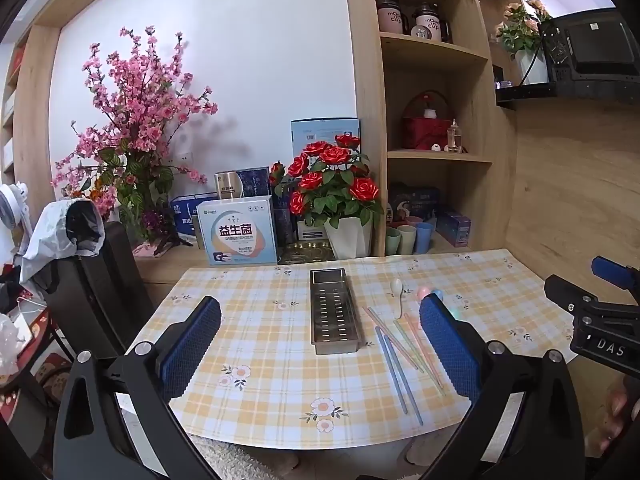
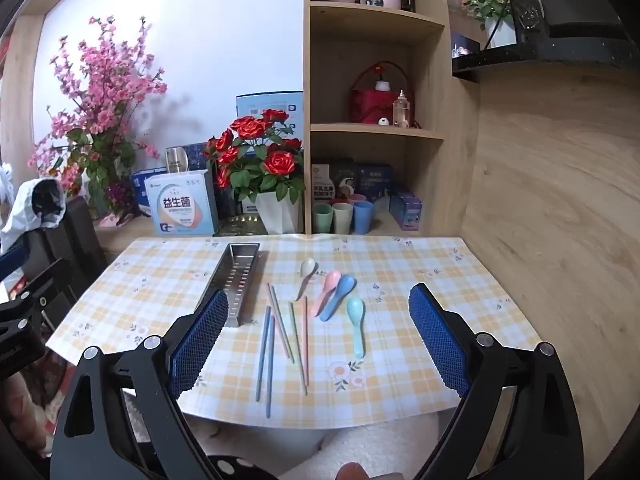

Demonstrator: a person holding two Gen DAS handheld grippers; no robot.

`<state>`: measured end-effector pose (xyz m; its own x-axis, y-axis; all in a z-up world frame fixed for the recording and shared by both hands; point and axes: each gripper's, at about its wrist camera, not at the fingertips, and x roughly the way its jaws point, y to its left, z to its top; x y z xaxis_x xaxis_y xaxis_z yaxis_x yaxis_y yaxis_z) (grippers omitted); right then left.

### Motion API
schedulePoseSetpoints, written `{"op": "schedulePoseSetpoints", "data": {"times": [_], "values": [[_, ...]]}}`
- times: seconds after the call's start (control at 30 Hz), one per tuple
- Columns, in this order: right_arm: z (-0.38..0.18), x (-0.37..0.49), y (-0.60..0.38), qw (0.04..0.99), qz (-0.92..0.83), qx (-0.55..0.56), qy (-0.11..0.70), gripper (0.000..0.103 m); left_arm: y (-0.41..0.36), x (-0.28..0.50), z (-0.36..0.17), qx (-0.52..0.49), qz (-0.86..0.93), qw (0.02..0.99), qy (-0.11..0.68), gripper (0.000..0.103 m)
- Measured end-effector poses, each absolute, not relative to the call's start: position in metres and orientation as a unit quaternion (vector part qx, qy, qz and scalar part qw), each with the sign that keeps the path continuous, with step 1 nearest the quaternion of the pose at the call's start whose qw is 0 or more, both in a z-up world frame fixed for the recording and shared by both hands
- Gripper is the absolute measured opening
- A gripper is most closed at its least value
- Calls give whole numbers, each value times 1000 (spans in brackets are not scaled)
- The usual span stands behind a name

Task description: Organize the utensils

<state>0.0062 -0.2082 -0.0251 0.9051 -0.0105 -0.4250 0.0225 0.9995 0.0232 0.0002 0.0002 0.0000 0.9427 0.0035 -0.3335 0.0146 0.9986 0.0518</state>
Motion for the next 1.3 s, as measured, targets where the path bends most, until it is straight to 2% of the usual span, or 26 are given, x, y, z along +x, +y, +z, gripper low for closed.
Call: {"op": "schedulePoseSetpoints", "data": {"times": [1.3], "values": [[-27, 8, -211, 975, -12, 14, 223, 89, 7, 0, -3, 23, 4, 984, 177, 97]]}}
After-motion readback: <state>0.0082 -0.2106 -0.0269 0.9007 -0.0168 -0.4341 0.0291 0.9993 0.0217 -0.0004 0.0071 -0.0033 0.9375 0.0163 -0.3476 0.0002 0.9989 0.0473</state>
